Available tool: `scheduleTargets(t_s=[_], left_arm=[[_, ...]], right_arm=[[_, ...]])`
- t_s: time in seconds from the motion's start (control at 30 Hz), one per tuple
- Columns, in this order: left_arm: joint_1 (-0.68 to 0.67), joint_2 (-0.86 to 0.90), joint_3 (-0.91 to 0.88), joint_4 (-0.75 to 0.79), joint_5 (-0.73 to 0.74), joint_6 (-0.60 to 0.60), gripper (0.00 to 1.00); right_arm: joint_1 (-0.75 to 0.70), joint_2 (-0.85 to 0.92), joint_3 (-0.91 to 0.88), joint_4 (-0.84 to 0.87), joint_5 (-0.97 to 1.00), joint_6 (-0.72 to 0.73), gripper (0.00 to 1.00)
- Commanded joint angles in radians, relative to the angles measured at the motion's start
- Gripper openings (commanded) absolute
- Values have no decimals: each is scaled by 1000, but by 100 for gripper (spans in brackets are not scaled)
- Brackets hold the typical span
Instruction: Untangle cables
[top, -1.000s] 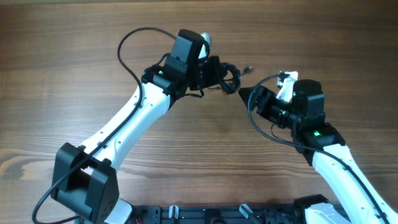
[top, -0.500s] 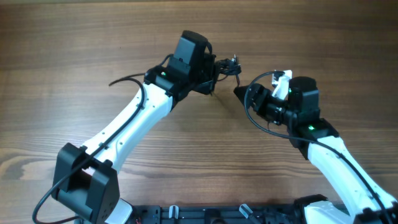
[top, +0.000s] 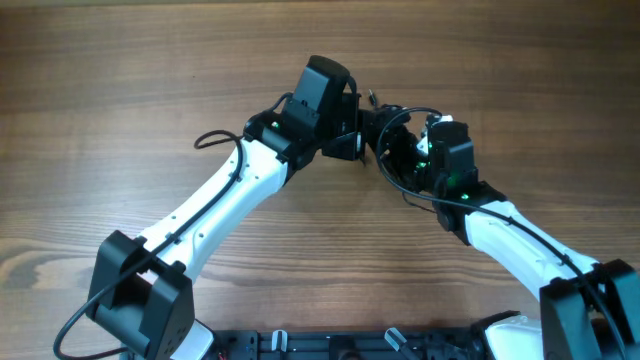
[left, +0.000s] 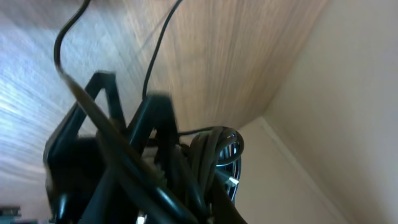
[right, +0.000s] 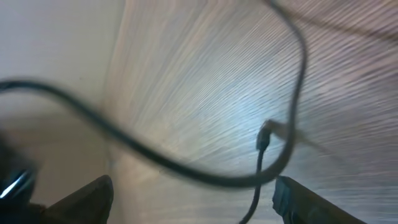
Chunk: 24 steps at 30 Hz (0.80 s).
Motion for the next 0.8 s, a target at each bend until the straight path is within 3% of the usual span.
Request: scheduleTargets(t_s=[0.0,0.07,0.2,0.37,0.47,0.63,0.77], left_arm=[[-6,-25,19,11,78,-31,4],[-3,-25,19,18,78,-31,4],[50,-25,19,48,79,-27,4],[108,-25,19,44,74,38,4],[122,-25,19,43,41,170,5],[121,-24,19,33,-42,545,13],[121,-24,19,-3,-106,679,8]], right_arm=[[-2,16,4,20,93,32,84],[-2,16,4,-3,130,28,84],[-15,16,4,-219,246,119,87],[-25,16,4,-298,211,16,87],[-25,15,4,-297,176,-71,88],[-45,-23,4,-294,58,-185,89],[-140,-92,4,-269,-61,-200,91]])
